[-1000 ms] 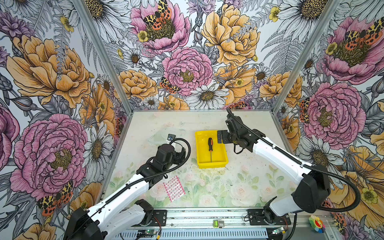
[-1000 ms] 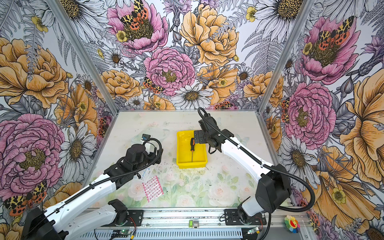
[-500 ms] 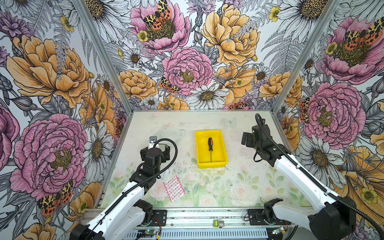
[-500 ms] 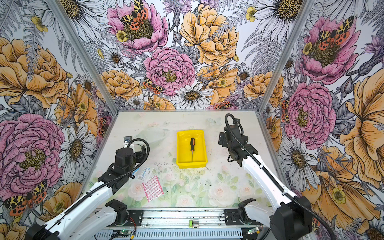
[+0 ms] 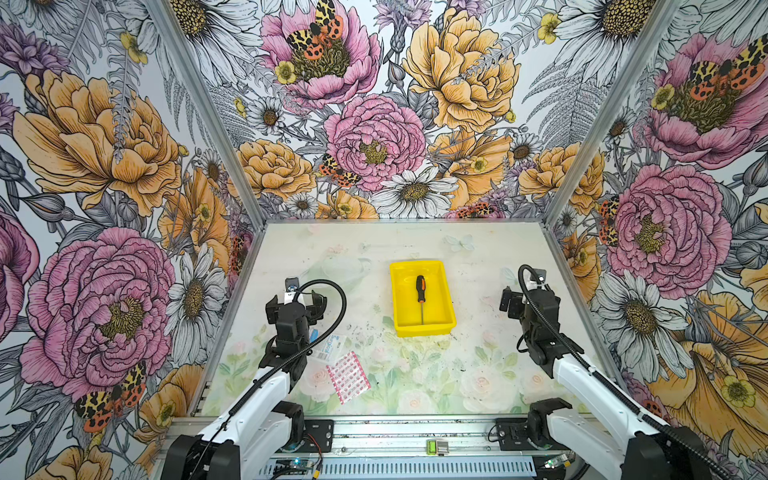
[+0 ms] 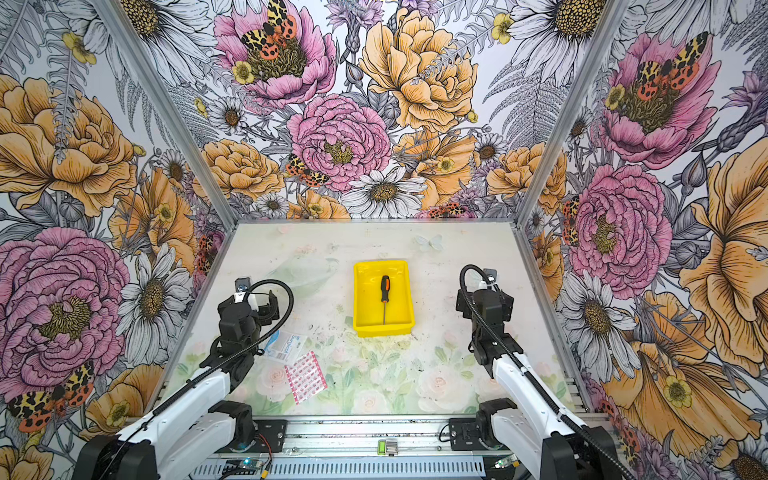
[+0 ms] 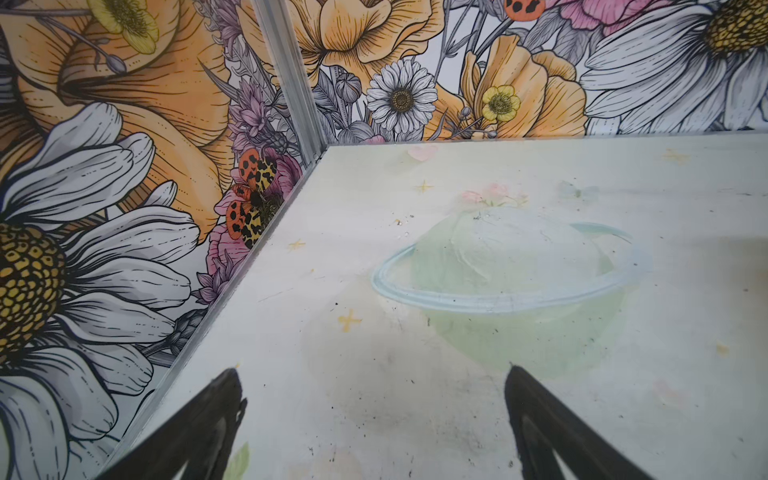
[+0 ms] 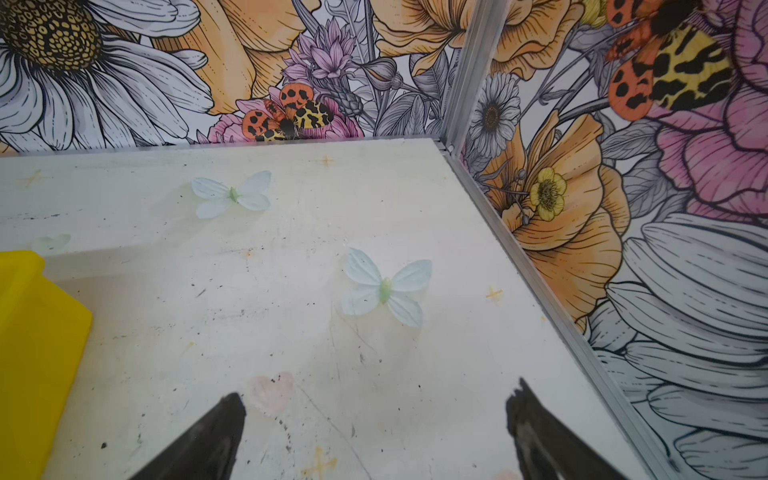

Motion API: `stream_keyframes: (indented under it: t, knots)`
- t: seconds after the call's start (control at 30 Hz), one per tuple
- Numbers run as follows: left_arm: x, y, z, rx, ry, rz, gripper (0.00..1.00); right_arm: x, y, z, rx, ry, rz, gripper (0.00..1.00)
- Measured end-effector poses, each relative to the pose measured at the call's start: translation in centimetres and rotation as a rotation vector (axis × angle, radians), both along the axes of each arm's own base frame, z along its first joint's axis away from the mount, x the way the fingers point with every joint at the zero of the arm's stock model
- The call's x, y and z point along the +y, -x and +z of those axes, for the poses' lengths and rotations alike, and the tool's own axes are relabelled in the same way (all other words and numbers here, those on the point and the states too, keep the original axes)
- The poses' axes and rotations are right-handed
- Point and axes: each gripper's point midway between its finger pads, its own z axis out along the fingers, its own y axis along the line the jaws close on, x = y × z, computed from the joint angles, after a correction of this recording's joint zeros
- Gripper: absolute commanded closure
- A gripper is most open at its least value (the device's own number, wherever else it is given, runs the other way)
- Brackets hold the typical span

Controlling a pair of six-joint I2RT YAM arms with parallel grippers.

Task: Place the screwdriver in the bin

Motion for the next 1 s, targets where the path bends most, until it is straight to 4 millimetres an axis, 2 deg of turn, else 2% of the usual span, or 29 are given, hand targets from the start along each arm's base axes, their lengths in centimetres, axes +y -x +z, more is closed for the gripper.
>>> stream_keyframes:
  t: [0.13,0.3,0.67,1.0]
  knots:
    - [1.4,-0.7,-1.5,0.021,0.036,0.042,0.01,-0.7,-0.6,-1.3,-0.017,0.003,-0.017,0.01]
    - [0.9,-1.5,-2.8,0.046,0.052,0.020,0.01,-1.5,-1.6,-2.2,-0.039,0.001,-0.038,0.00]
    - [-0.1,-5.2,-2.5,0.013,0.096,-0.044,0.01,-2.3,-3.7,-3.8,-0.056,-0.010,-0.046,0.00]
    - [-0.1,-8.0,-2.7,-0.017,0.143,-0.100,0.01,-2.2,-5.1,-2.8,-0.092,-0.026,-0.024,0.01]
